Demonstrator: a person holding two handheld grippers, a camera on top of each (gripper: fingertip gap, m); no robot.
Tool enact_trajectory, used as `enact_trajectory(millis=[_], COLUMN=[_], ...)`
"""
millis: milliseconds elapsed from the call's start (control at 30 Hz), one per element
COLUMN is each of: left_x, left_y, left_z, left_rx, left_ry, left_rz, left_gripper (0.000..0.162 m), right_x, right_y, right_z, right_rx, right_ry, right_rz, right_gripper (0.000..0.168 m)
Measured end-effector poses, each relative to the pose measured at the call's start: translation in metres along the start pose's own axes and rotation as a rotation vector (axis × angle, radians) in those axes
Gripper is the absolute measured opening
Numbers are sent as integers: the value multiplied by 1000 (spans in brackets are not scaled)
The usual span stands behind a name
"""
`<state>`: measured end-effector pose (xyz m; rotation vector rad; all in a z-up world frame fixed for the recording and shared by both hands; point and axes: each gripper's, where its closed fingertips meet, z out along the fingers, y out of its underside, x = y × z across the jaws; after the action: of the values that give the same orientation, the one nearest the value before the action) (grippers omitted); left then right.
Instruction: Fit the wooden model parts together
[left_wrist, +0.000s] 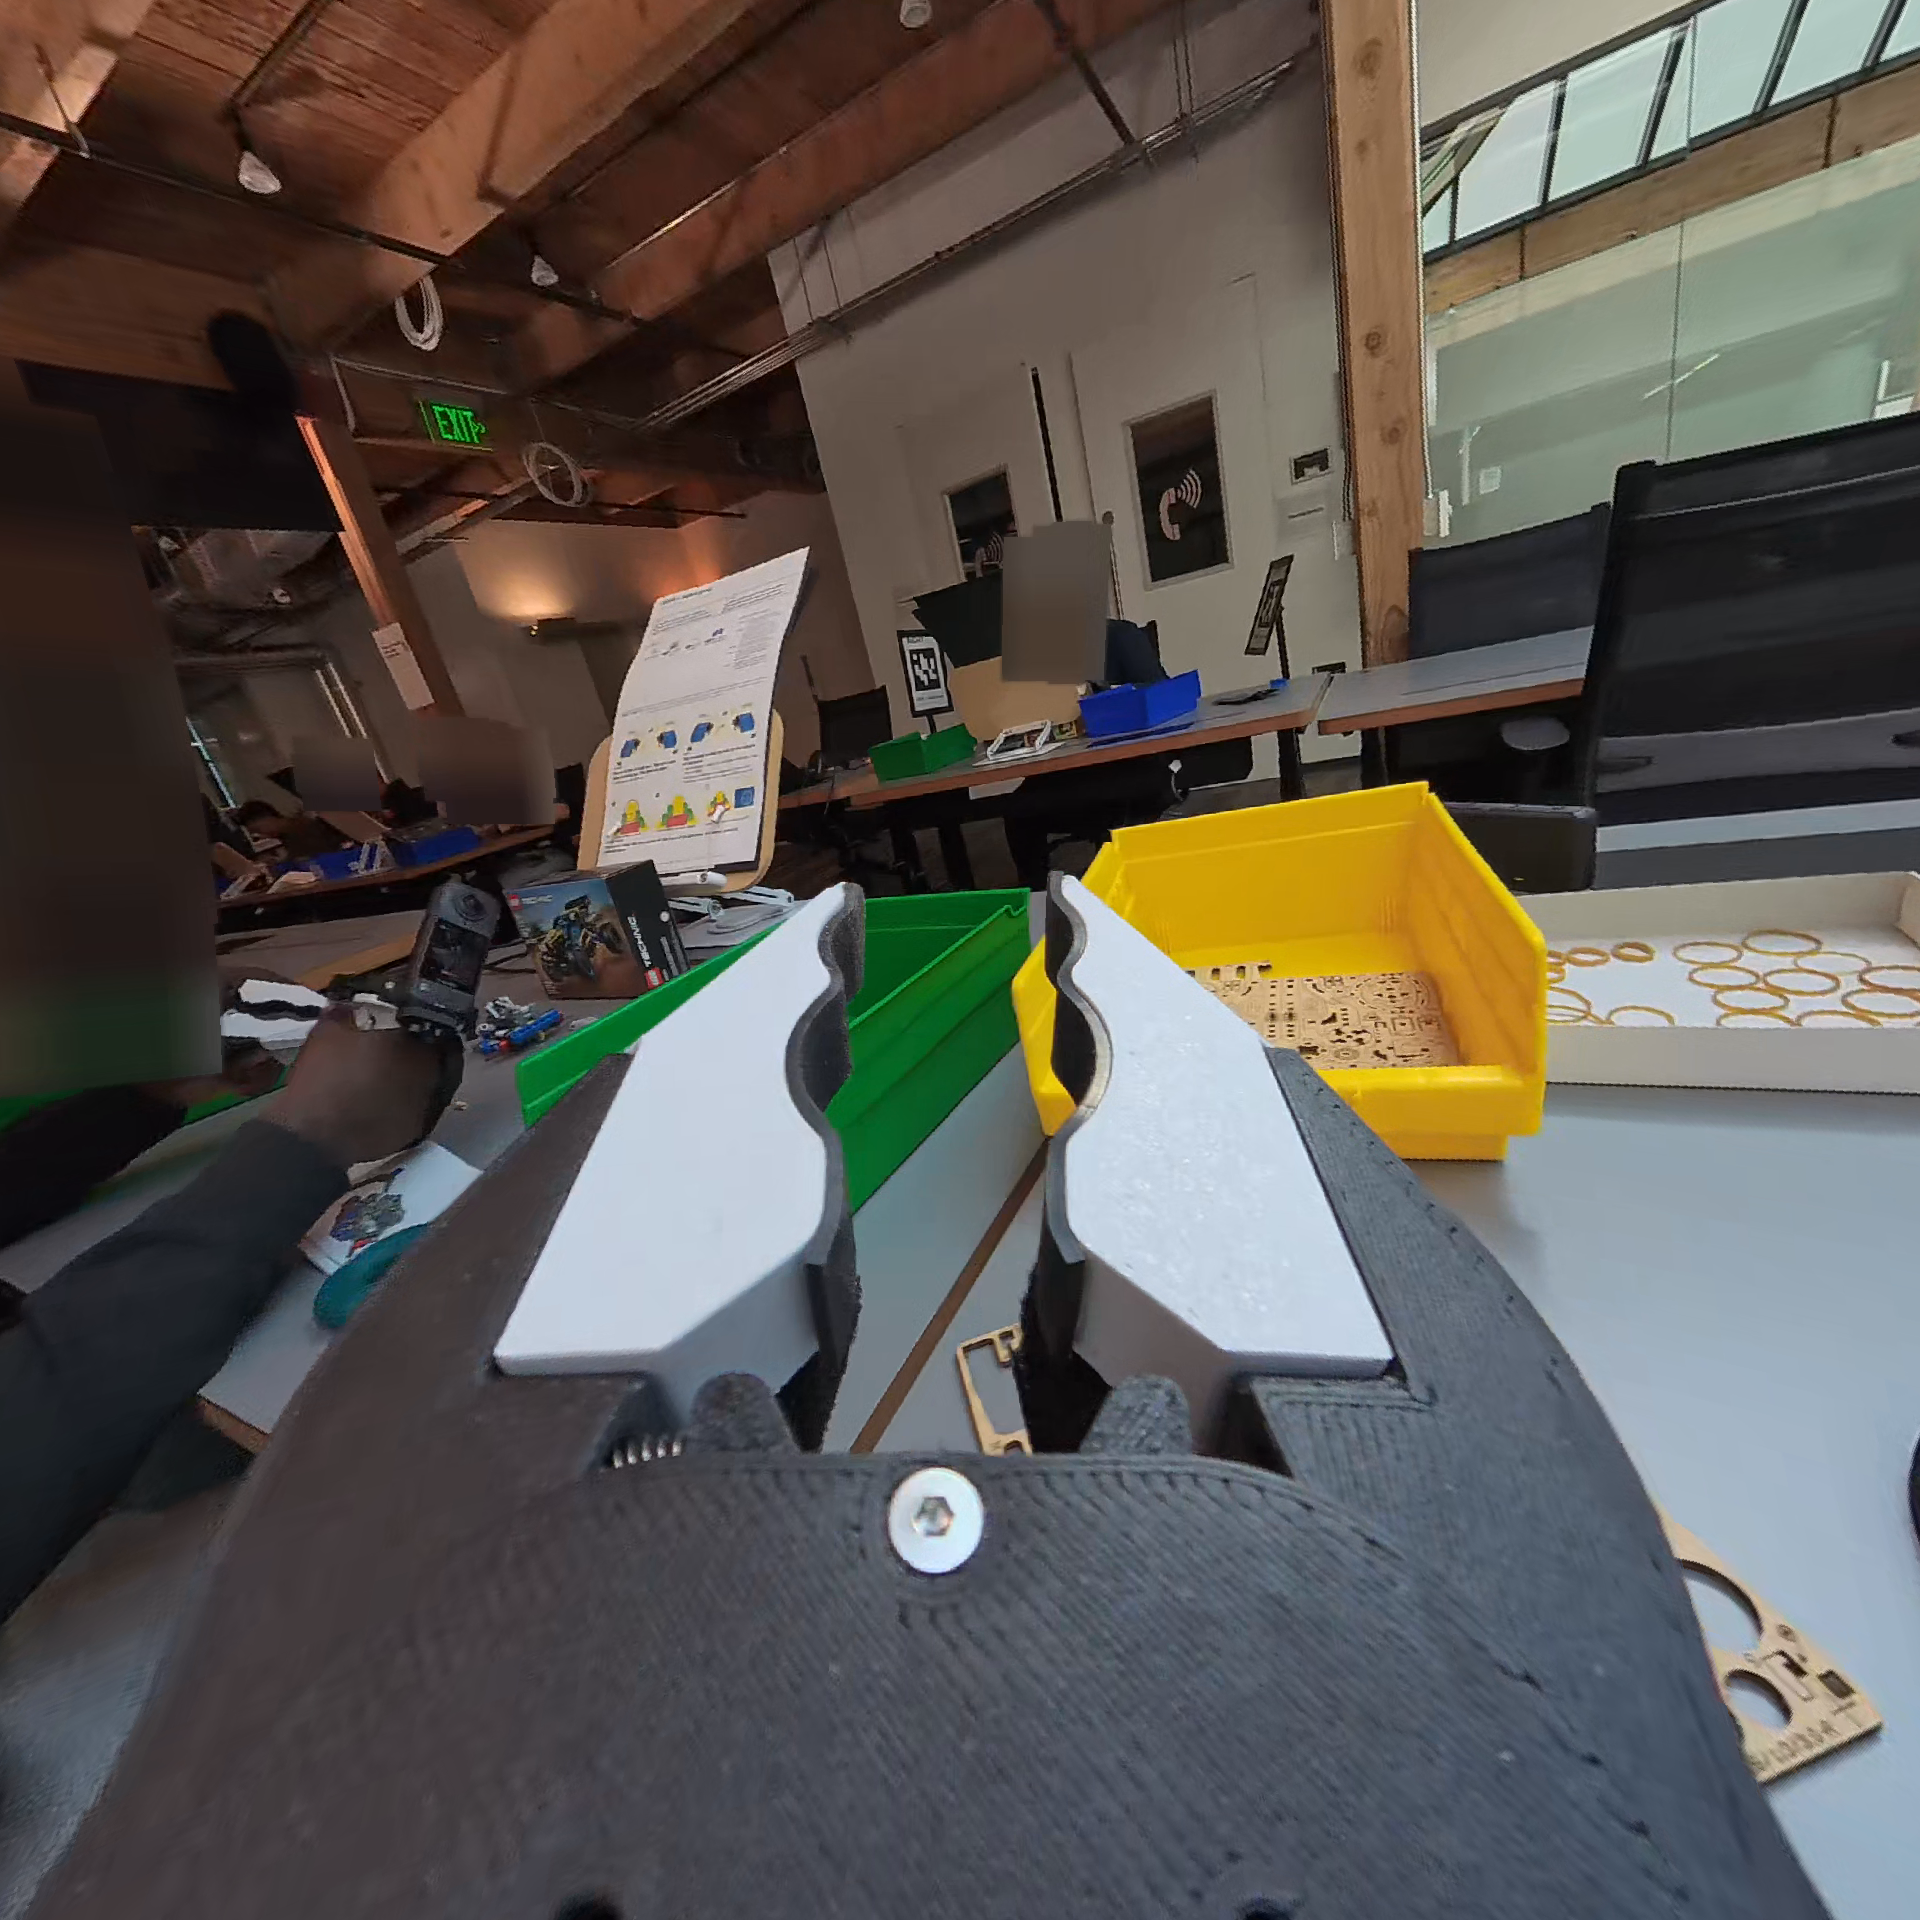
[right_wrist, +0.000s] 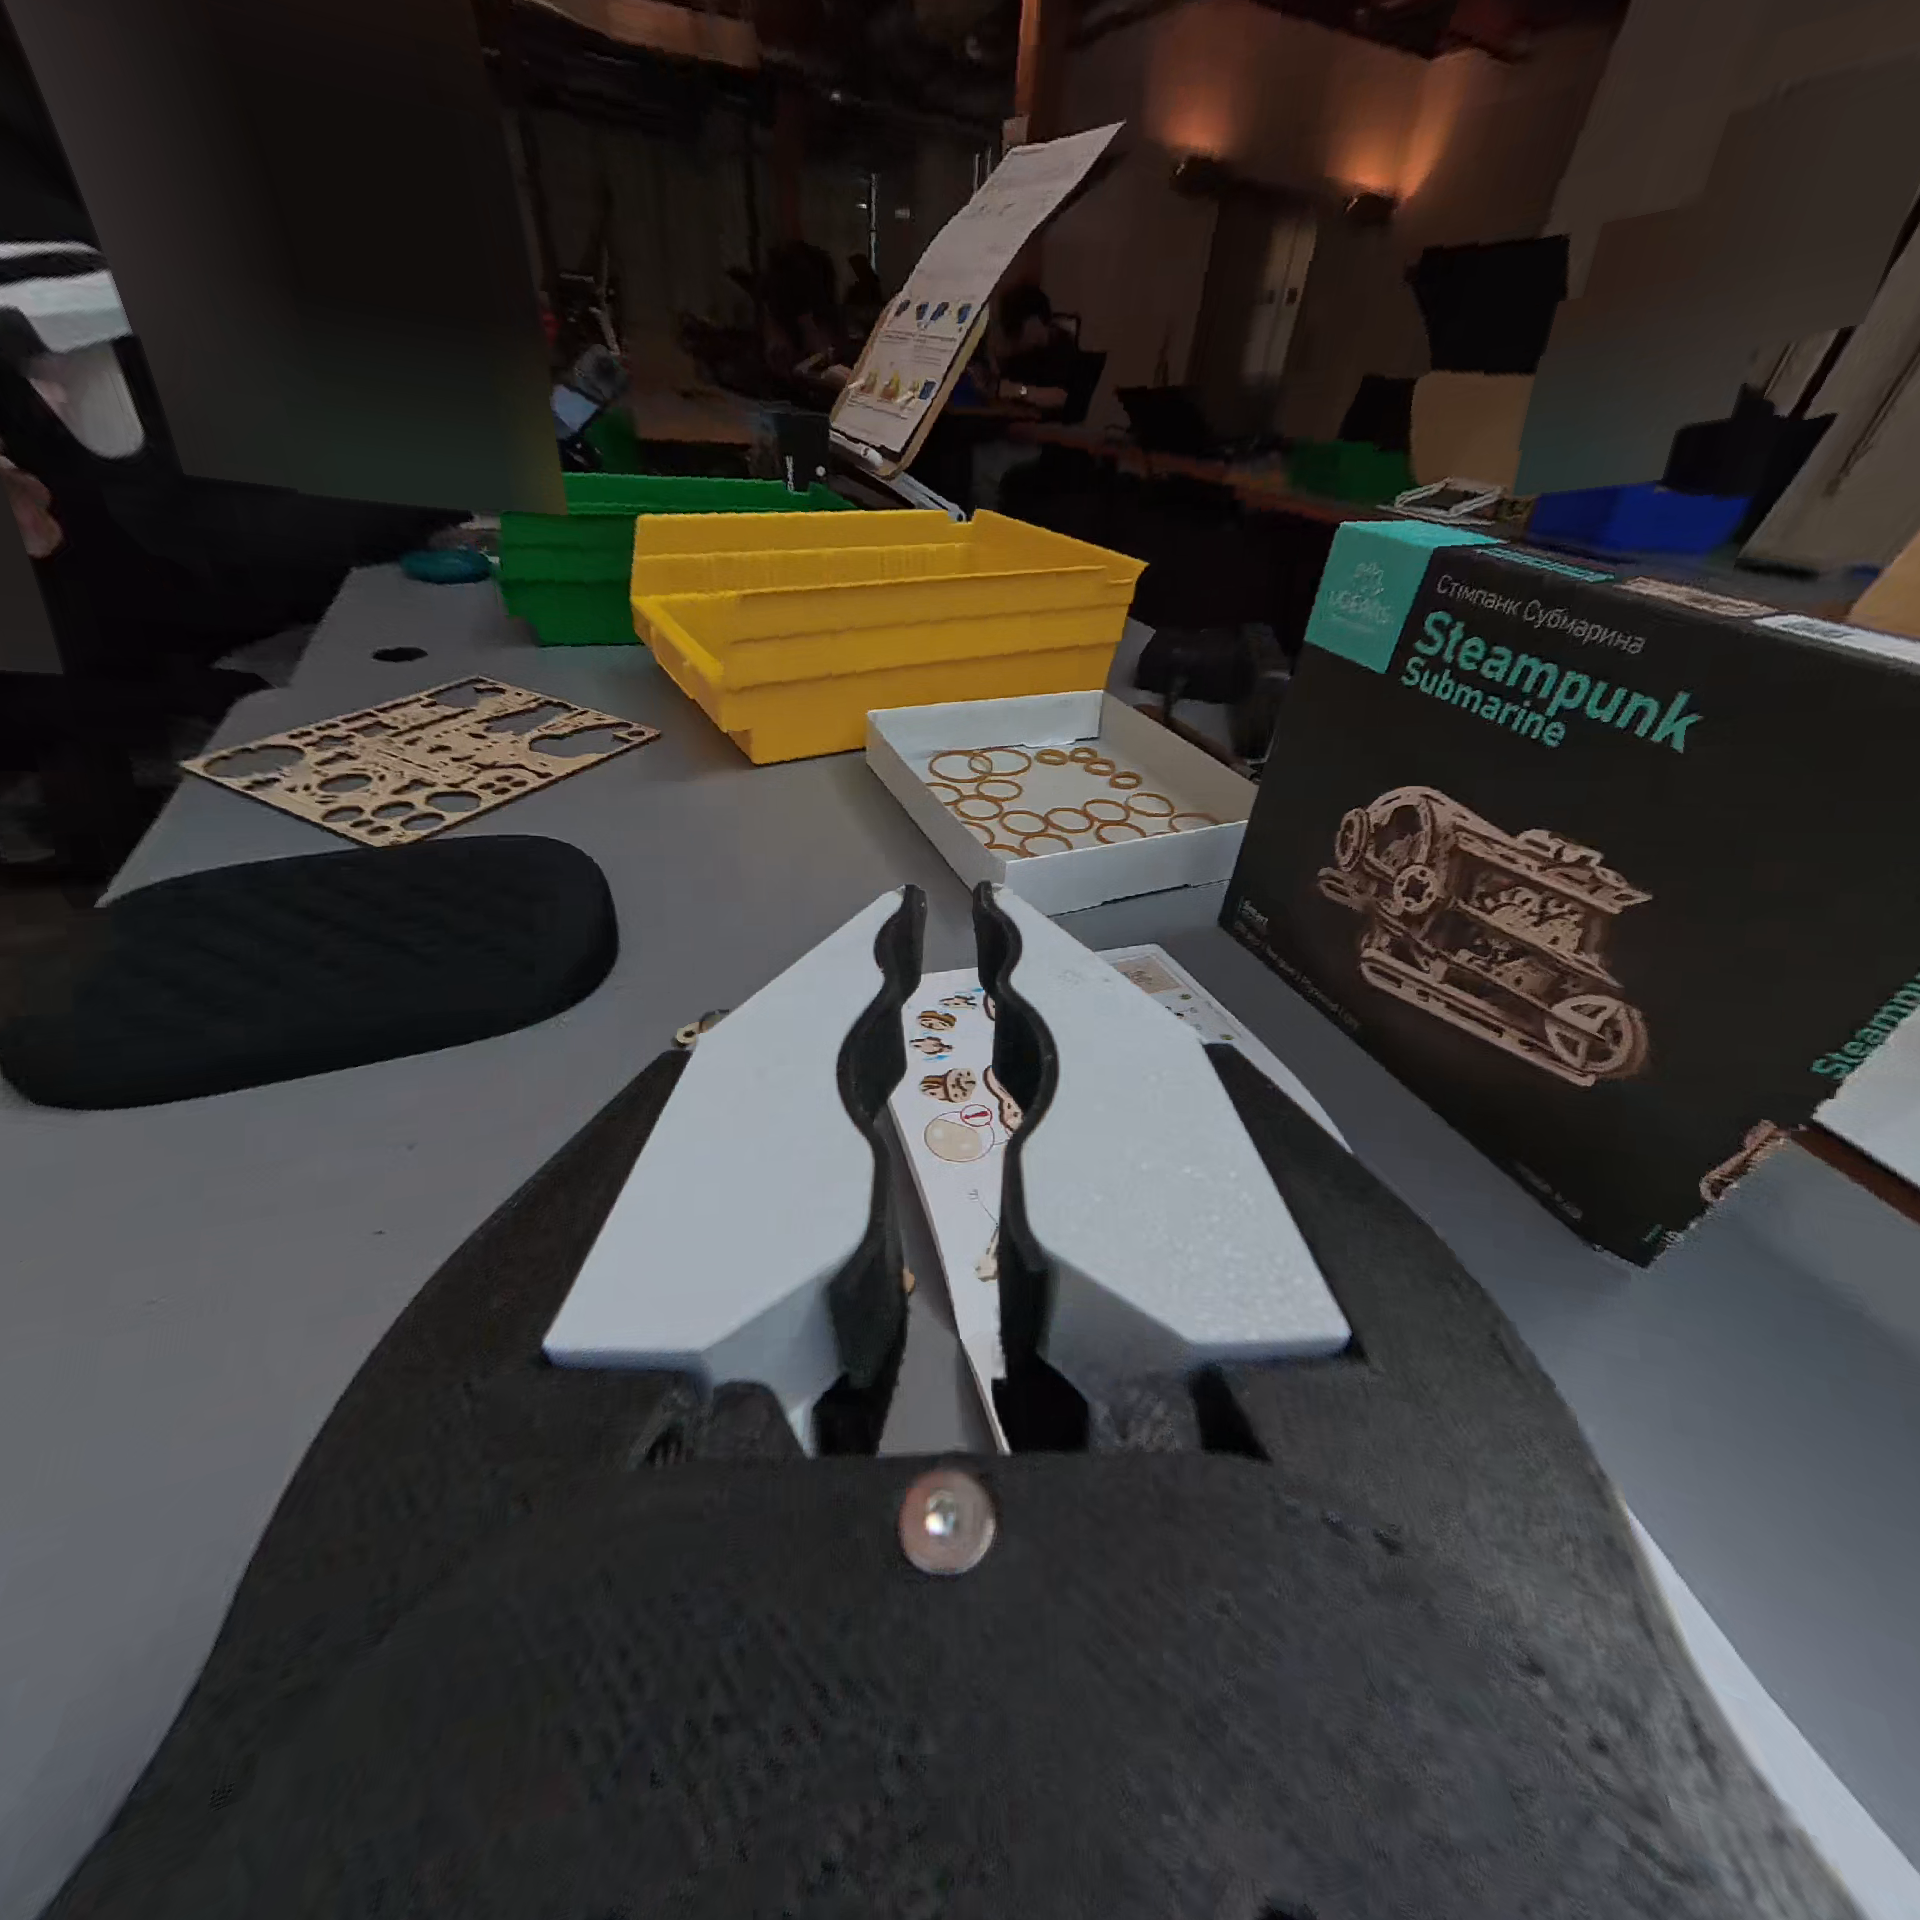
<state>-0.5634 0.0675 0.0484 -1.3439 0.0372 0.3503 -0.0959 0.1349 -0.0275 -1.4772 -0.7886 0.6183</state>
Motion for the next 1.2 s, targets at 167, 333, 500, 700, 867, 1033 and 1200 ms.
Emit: enact_trajectory(millis=[167, 333, 500, 700, 867, 1033, 1200], left_x=[13, -2, -27, -56, -48, -38, -43], left_y=[-13, -14, 6, -4, -2, 18, 26], left_z=[4, -5, -8, -13, -6, 7, 10], left_rx=[54, 105, 69, 177, 175, 89, 83], left_ry=[58, 81, 44, 13, 63, 113, 96], left_rz=[-141, -234, -190, -429, -504, -537, -565], left_gripper=[28, 21, 11, 0, 0, 0, 0], right_x=[-9, -7, -8, -2, -3, -3, 0], right_y=[15, 0, -14, -27, -26, -19, -13], right_z=[-6, -19, -26, -23, -6, 8, 7], right_rx=[-75, -30, 25, 71, 83, 67, 40], right_ry=[101, 225, 333, 483, 503, 487, 498], right_rz=[-322, -475, -540, -645, -610, -598, -617], right_gripper=[11, 12, 12, 4, 4, 4, 2])
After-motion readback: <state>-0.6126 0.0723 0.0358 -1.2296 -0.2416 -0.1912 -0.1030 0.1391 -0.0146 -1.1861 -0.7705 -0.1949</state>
